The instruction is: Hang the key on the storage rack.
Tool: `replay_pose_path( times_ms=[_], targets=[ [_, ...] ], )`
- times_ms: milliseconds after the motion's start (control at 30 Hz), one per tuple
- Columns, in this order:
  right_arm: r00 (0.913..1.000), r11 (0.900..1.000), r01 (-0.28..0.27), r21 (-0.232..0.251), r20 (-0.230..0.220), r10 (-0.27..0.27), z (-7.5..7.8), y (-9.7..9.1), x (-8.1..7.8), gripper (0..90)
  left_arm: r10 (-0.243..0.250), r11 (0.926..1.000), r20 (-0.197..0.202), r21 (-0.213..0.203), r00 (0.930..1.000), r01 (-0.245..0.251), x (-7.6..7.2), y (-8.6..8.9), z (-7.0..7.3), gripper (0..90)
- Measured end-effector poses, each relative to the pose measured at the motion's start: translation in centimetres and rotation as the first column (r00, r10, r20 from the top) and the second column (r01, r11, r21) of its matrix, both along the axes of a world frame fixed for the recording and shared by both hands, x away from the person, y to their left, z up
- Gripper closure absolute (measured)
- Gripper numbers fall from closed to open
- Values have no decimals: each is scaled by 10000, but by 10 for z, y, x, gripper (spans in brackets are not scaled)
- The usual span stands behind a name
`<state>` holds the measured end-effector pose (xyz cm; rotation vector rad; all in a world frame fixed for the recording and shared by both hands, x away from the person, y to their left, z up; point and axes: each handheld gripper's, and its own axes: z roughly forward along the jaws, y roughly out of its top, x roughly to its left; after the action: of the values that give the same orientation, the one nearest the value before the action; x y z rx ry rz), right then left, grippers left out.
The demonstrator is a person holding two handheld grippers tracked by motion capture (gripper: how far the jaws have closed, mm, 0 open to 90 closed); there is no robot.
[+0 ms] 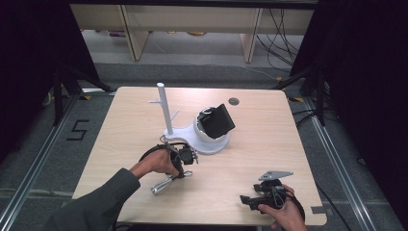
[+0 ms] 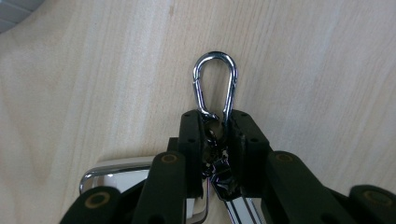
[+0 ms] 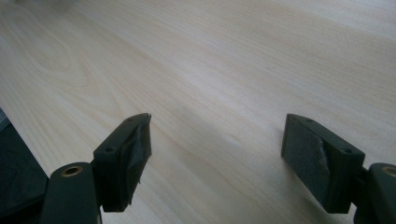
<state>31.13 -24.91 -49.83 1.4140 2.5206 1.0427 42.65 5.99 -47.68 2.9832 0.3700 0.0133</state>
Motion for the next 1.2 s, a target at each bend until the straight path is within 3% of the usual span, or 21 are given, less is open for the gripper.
replay_pose_path(
  times_ms=[133,233,300,600,833,1200],
  targets=[
    [10000,10000,-42,6,45,42,0,0,0,251,17,9998,-83,-185,10000,-19,-2,2,1,753],
    [10000,10000,-30,1,24,30,-1,0,0,251,-34,9997,67,-252,10000,35,-2,4,5,754],
    [10000,10000,-63,14,68,62,-1,0,1,251,104,9993,-112,-350,9999,-108,-2,6,8,754],
    [10000,10000,-24,12,9,24,-1,0,0,251,347,9969,278,-717,9990,-327,-1,16,24,754],
    [10000,10000,-64,1,73,64,-1,0,0,252,627,9925,514,-1081,9967,-568,1,29,48,754],
    [10000,10000,-2,42,-34,2,-1,0,0,251,1289,9859,953,-1195,9871,-1172,3,51,90,754]
  ],
)
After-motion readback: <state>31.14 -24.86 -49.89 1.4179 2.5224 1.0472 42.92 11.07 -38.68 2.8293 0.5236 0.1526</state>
